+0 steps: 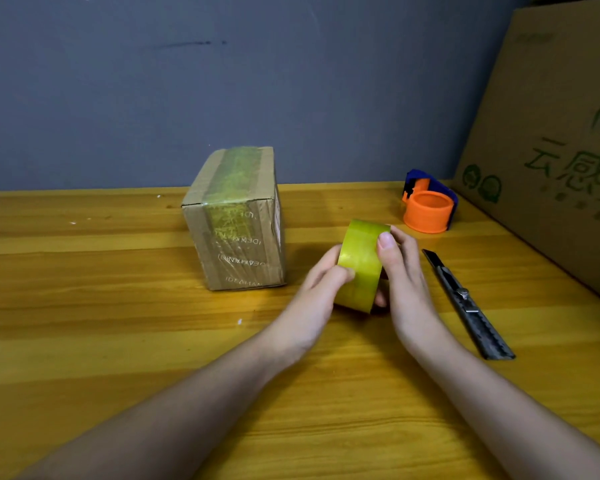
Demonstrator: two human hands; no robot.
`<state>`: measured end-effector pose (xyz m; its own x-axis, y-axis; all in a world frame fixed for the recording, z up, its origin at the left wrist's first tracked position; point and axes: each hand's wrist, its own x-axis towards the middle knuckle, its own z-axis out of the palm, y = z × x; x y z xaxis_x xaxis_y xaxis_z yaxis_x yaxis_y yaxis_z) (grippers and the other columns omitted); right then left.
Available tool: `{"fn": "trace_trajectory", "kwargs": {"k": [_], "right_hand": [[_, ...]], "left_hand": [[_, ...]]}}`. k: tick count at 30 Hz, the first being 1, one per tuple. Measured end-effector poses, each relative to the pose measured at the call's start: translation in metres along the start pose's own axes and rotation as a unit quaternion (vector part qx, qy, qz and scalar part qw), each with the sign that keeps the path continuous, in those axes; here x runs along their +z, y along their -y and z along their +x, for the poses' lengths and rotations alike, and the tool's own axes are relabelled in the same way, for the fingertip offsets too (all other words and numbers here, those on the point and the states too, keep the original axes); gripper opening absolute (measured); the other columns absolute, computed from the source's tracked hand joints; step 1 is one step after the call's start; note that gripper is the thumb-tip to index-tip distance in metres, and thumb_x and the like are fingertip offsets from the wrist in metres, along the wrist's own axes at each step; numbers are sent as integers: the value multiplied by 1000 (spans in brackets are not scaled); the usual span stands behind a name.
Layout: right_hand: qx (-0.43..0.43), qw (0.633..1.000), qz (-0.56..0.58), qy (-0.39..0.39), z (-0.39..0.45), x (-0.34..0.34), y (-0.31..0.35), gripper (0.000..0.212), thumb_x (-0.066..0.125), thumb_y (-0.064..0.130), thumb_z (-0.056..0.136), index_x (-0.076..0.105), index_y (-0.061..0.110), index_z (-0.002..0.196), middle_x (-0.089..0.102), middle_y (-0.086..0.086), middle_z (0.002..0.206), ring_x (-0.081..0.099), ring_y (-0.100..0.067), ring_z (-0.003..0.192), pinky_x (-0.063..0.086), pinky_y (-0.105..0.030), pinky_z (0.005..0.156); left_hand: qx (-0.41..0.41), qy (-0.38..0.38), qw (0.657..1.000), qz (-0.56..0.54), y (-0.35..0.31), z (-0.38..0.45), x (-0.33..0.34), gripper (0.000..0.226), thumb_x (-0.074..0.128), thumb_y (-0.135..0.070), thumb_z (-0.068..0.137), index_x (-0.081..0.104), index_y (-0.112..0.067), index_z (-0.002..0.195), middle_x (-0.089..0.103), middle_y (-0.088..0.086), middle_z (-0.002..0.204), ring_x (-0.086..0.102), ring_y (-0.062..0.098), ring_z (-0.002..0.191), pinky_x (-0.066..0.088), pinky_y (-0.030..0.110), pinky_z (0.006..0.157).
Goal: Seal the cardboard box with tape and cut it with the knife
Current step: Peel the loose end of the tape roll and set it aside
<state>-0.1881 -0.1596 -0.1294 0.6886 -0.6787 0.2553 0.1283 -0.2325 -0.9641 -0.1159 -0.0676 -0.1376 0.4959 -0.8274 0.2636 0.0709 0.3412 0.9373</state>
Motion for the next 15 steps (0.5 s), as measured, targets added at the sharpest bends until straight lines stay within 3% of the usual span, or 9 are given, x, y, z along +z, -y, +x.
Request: {"fn": "trace_trajectory", "kwargs": {"k": [6,10,15], "right_hand": [[-4,1000,-2,-4,-1,-1,2,25,44,31,94,39,23,117,49,13,79,49,19,46,38,0,48],[-7,1000,-4,-7,0,2,2,40,54,47,86,40,26,117,52,11,87,51,13,48,38,-5,46],[-7,1000,-17,-13,1,2,-3,52,46,63,73,39,34,115,55,10,94,52,9,55,40,-7,50]], "left_hand": [[-34,-45,998,0,2,13,-3,38,37,-22,76,73,-33,81,67,6,58,61,16,47,47,32,55],[-24,-35,999,-7,1,10,-2,34,38,-21,76,69,-27,88,66,7,63,61,17,51,50,29,55],[-23,-32,999,-14,-1,9,-1,34,38,-18,73,68,-26,86,67,4,60,62,15,48,52,25,52]]}}
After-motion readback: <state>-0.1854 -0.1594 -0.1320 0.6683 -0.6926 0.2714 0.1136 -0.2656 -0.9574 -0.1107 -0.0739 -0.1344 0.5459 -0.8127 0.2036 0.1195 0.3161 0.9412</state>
